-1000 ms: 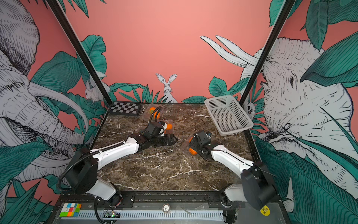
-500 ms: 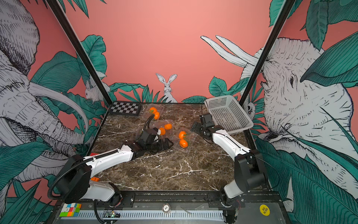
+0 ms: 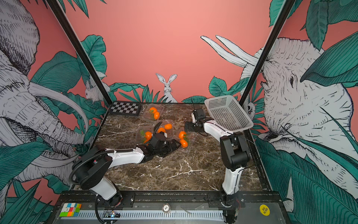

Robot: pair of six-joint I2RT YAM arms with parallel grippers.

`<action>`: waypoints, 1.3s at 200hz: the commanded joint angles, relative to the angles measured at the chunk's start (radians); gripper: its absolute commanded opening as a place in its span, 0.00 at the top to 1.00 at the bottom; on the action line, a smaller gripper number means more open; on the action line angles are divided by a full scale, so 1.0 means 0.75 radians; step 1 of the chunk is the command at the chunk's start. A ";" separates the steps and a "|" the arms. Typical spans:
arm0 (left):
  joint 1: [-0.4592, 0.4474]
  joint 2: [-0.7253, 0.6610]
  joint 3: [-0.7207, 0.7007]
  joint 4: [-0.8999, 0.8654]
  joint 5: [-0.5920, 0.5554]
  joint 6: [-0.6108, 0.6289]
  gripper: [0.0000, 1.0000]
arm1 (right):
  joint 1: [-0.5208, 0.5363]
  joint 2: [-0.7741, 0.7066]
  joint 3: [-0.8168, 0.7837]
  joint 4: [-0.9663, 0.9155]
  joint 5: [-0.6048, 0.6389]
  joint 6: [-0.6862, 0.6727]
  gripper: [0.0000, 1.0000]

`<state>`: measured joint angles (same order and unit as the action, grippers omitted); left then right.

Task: Take oranges out of containers
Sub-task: Move the packing box to the center of the board.

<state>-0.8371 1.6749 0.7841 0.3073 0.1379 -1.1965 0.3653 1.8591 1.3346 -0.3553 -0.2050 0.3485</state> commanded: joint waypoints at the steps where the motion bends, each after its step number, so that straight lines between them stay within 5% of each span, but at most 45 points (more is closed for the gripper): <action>1: 0.003 0.058 0.072 0.123 -0.044 -0.073 0.01 | -0.012 -0.004 -0.008 0.029 -0.079 -0.054 0.02; 110: 0.134 0.273 0.518 -0.217 0.088 0.194 0.01 | -0.037 -0.423 -0.557 0.179 -0.162 0.226 0.12; 161: 0.162 0.417 0.802 -0.471 0.145 0.388 0.01 | -0.088 -0.683 -0.709 0.117 -0.132 0.251 0.08; 214: 0.173 0.268 0.743 -0.618 0.146 0.591 0.01 | -0.214 -0.624 -0.698 0.201 -0.162 0.212 0.06; 260: 0.173 0.257 0.745 -0.690 0.176 0.699 0.01 | -0.208 -0.447 -0.656 0.375 -0.290 0.255 0.17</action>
<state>-0.7097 1.8996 1.3407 -0.1490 0.2493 -0.7425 0.2031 1.4803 0.8280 -0.1757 -0.3611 0.5217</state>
